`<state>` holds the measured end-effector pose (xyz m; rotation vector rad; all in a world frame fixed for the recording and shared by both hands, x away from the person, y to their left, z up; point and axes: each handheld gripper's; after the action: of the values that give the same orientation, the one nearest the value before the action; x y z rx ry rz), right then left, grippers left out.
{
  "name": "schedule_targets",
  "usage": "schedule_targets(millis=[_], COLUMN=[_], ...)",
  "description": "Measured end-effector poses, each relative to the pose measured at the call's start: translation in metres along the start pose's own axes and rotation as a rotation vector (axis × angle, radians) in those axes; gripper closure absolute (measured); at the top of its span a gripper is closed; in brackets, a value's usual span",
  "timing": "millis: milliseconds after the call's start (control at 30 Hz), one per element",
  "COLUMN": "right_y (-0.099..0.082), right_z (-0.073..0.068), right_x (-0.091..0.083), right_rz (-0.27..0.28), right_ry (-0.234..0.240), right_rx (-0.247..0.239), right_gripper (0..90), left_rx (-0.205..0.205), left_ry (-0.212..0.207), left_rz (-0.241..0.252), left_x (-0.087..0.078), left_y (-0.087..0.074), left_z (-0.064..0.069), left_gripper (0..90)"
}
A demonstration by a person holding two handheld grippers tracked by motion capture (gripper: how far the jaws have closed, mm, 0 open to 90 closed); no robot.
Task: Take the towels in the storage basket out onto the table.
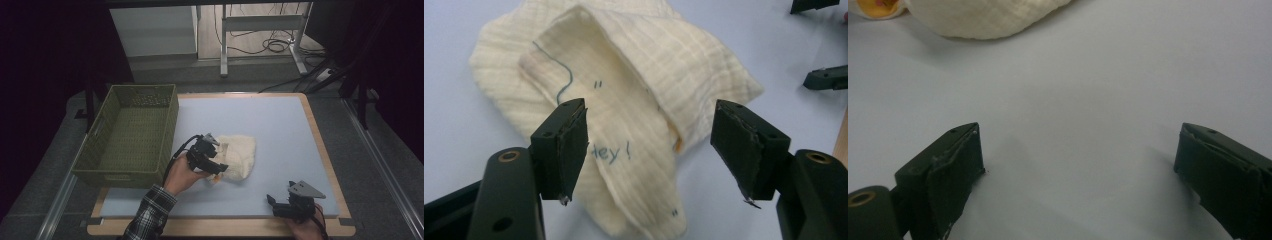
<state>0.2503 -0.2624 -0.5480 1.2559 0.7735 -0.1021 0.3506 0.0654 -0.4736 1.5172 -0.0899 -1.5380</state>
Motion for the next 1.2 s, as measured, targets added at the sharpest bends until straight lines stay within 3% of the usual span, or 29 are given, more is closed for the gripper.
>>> schedule_targets(millis=[133, 200, 233, 333, 367, 400, 433, 467, 500, 533, 667, 800, 1000, 1100, 1200], right_y=[0.005, 0.007, 0.007, 0.014, 0.014, 0.019, 0.019, 0.026, 0.026, 0.033, 0.045, 0.067, 0.085, 0.089, 0.086], right_z=[-0.001, -0.001, -0.001, 0.001, 0.001, -0.001, -0.001, -0.005, -0.005, -0.01, -0.017, -0.032, -0.043, -0.05, -0.049], right_x=[-0.001, -0.004, -0.004, -0.004, -0.004, -0.003, -0.003, 0.0, 0.0, 0.002, 0.007, 0.015, 0.029, 0.045, 0.052], right_rz=[-0.038, -0.055, -0.055, -0.064, -0.064, -0.065, -0.065, -0.062, -0.062, -0.063, -0.055, -0.04, -0.039, -0.08, -0.101], right_ry=[-0.002, 0.007, 0.007, 0.09, 0.09, 0.135, 0.135, 0.187, 0.187, 0.214, 0.263, 0.312, 0.311, 0.287, 0.271], right_rx=[-0.005, -0.009, -0.009, 0.016, 0.016, 0.014, 0.014, -0.005, -0.005, -0.044, -0.061, -0.097, -0.132, -0.161, -0.164], right_gripper=[6.6, 15.2, 15.2, 27.7, 27.7, 34.6, 34.6, 41.5, 41.5, 47.5, 57.8, 61.3, 56.4, 57.1, 73.9], left_rx=[-0.013, -0.029, -0.031, -0.049, -0.05, -0.048, -0.048, -0.043, -0.043, -0.05, -0.05, -0.061, -0.056, -0.06, -0.05], left_ry=[0.016, 0.032, 0.039, 0.042, 0.044, 0.056, 0.056, 0.055, 0.055, 0.047, 0.047, 0.052, 0.07, 0.078, 0.101], left_rz=[0.019, 0.027, 0.033, 0.056, 0.062, 0.067, 0.067, 0.068, 0.068, 0.074, 0.07, 0.078, 0.067, 0.066, 0.071], left_x=[-0.003, -0.004, -0.005, -0.007, -0.007, -0.007, -0.007, -0.008, -0.008, -0.006, -0.004, -0.001, 0.005, 0.013, 0.017], left_y=[-0.012, -0.019, -0.023, -0.033, -0.036, -0.041, -0.041, -0.046, -0.046, -0.05, -0.056, -0.063, -0.071, -0.074, -0.078], left_z=[0.004, 0.004, 0.005, 0.006, 0.007, 0.008, 0.008, 0.009, 0.009, 0.009, 0.011, 0.012, 0.014, 0.013, 0.01], left_gripper=[34.0, 39.6, 39.6, 46.7, 46.7, 50.8, 52.1, 53.8, 55.5, 55.6, 53.9, 41.1, 39.6, 43.8, 56.8])
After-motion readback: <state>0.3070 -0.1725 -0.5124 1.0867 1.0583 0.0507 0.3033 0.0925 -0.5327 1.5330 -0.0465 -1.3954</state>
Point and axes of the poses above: each handheld gripper's, and its own axes: x roughly forward along the jaws, y roughly out of its top, z roughly to its right, and after that the axes turned 5 degrees about -y, right-handed
